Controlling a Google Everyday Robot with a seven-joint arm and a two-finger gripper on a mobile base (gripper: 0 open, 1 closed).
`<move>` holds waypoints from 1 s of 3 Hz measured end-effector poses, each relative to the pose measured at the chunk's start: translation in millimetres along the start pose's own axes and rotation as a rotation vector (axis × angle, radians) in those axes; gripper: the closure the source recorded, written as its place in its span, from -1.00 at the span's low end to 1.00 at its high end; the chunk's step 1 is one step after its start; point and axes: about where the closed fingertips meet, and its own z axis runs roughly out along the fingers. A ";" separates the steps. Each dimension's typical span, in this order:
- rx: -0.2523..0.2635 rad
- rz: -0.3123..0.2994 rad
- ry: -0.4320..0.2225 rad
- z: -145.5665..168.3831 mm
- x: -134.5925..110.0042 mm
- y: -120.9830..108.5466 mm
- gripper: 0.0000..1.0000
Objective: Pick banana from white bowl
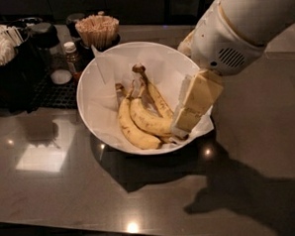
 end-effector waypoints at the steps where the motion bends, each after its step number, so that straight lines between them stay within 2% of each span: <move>1: -0.100 -0.019 -0.042 38.9 -11.3 -2.0 -1.00; 2: -0.202 0.001 -0.059 80.7 -11.5 -1.4 -1.00; 3: -0.282 0.039 -0.048 114.0 -3.3 3.6 -1.00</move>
Offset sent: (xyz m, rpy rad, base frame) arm 0.0389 0.0648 -0.1072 0.1158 0.2864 0.1428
